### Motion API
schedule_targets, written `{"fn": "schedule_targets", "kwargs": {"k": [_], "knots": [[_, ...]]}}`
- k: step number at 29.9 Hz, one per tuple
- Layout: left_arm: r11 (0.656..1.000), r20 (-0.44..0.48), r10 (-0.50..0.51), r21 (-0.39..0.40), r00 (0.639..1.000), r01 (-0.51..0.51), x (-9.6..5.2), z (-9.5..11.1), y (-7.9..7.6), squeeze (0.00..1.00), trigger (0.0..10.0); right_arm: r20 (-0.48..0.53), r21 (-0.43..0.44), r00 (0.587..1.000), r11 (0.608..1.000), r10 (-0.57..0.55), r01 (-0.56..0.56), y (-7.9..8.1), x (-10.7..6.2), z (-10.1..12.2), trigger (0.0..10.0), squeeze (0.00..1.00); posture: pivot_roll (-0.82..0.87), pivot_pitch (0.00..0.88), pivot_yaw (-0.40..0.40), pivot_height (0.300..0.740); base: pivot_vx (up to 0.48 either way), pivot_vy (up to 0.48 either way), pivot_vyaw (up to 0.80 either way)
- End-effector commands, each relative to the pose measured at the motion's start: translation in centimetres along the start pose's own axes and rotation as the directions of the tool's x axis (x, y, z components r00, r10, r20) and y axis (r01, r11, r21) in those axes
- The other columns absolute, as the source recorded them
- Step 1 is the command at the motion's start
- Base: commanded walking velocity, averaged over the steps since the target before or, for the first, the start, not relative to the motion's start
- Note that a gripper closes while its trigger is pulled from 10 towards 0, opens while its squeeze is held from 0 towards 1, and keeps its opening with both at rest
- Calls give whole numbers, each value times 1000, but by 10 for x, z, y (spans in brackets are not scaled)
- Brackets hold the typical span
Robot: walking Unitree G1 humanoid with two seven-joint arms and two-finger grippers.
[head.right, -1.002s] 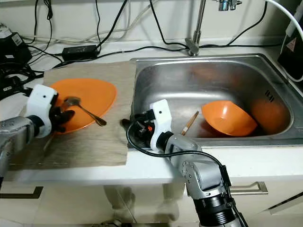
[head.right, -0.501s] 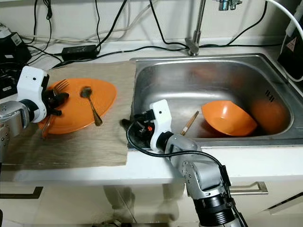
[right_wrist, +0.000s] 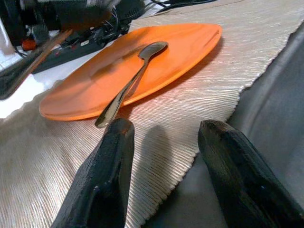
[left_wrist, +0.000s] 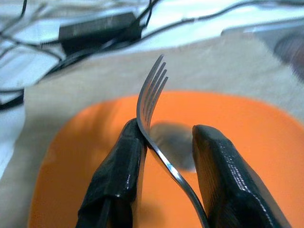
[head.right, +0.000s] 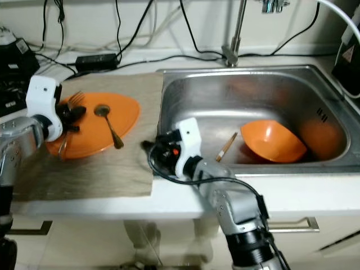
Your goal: Kitchen organization
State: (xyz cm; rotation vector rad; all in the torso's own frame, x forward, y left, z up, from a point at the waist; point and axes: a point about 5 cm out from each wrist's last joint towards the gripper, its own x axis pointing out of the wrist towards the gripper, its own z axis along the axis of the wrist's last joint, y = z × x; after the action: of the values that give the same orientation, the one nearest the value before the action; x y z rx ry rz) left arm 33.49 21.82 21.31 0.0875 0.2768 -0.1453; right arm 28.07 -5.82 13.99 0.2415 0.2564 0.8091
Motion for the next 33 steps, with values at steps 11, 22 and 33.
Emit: {"fn": "schedule_targets", "kwargs": {"k": [11,22,33], "knots": [[990,113,8,-143,994,8,5,24,-5,0,0,101,152,994,987,33,-49,2,13,17,10000,0,24,14,97,740,0,0,0],[949,165,16,-314,986,37,6,39,-14,0,0,219,402,974,905,51,-137,7,29,28,10000,0,27,17,95,740,0,0,0],[907,218,-4,-411,976,95,4,53,-28,0,0,264,542,962,813,75,-212,11,45,35,10000,0,36,14,90,740,0,0,0]]}}
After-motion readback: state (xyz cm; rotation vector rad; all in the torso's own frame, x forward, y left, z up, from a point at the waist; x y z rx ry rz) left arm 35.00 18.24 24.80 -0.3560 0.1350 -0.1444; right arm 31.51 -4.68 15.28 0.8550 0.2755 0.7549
